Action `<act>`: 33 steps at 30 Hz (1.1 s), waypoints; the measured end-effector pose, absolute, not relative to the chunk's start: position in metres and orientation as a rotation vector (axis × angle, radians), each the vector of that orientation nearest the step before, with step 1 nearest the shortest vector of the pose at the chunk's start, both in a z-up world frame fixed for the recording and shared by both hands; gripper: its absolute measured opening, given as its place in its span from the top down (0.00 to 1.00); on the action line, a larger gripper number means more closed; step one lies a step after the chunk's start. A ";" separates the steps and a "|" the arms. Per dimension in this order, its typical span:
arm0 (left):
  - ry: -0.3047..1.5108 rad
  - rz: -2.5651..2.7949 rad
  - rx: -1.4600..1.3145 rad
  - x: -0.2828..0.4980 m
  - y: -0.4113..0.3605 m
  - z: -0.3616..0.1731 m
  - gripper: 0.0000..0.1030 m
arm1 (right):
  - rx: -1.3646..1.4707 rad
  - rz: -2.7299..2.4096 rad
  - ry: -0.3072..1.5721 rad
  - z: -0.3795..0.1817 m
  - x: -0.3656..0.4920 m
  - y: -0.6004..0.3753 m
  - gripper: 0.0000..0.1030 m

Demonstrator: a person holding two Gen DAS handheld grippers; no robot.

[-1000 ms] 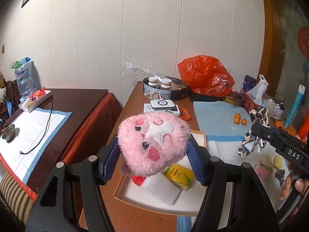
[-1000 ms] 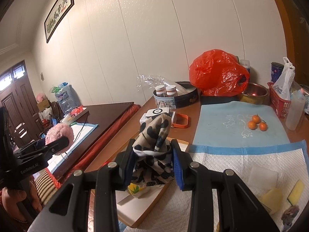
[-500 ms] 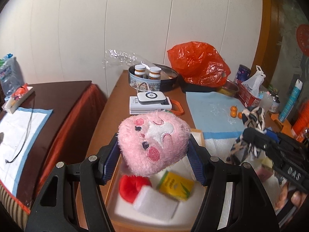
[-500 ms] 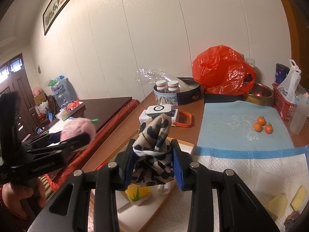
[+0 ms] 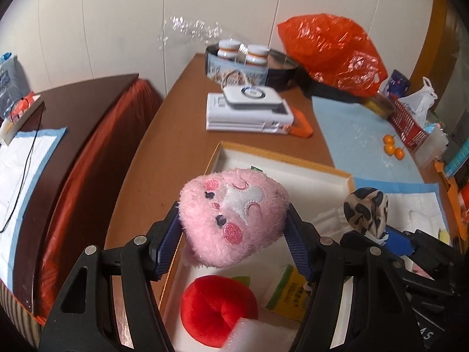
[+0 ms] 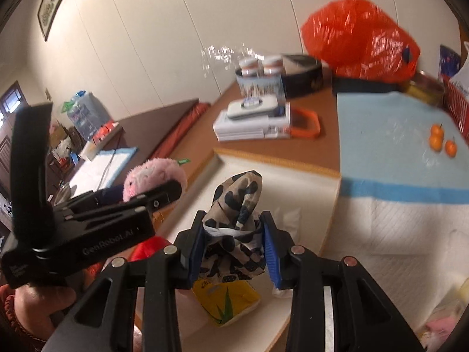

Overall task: Organize soft objects
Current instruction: 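Carry the pink ball and patterned cloth to the tray and release both, then lift both open grippers away from the tray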

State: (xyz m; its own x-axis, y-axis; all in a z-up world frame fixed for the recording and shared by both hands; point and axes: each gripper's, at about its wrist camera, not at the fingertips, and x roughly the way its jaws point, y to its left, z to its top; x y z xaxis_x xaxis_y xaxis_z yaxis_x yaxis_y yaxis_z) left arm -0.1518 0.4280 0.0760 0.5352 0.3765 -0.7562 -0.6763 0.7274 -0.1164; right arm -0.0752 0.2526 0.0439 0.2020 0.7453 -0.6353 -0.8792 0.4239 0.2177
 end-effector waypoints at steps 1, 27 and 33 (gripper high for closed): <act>0.782 0.651 -0.431 -0.151 0.429 0.074 0.35 | -0.211 1.142 0.760 0.041 -0.074 0.254 0.63; 0.519 0.626 -0.521 -0.197 0.376 0.143 0.00 | -0.132 1.130 0.619 0.092 -0.091 0.204 0.00; 0.448 0.573 -0.488 -0.201 0.339 0.167 0.00 | 0.001 1.159 0.522 0.118 -0.080 0.144 0.00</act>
